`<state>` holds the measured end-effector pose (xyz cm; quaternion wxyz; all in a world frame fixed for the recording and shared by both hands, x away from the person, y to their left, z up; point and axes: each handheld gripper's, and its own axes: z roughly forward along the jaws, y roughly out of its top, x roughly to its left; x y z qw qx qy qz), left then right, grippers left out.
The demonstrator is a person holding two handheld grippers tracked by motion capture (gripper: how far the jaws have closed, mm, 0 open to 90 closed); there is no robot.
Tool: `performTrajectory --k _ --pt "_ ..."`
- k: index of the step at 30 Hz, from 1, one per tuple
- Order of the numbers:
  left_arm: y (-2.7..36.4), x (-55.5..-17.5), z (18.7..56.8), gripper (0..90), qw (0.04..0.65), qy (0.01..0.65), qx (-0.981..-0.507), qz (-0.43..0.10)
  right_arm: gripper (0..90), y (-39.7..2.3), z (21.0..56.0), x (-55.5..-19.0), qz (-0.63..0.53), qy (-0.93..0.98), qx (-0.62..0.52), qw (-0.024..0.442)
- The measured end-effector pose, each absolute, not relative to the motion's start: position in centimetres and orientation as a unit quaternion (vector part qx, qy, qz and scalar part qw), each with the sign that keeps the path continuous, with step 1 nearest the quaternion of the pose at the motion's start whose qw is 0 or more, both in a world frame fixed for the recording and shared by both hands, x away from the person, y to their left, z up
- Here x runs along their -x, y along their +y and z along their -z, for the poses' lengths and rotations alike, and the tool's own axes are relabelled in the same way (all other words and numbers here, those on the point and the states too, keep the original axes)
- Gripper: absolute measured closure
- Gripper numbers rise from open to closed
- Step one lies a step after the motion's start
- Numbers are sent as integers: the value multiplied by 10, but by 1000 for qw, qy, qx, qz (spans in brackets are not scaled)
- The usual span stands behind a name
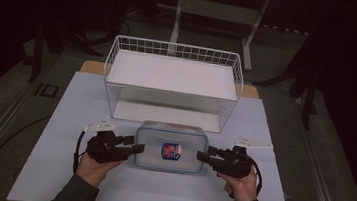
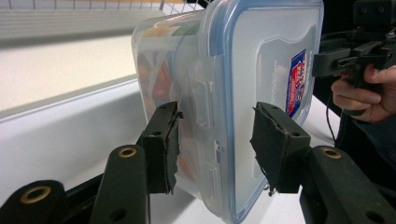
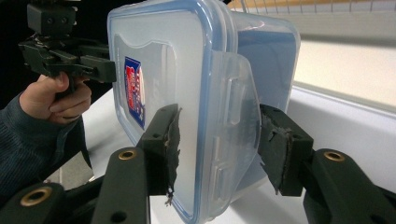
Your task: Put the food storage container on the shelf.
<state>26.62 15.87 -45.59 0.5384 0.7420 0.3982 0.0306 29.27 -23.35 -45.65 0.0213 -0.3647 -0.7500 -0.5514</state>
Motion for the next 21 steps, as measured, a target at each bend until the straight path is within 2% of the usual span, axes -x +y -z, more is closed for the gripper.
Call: performTrajectory --k 21 --pt "162 -257 431 519 554 375 -740 -64 504 -231 431 -283 575 -746 335 -18"
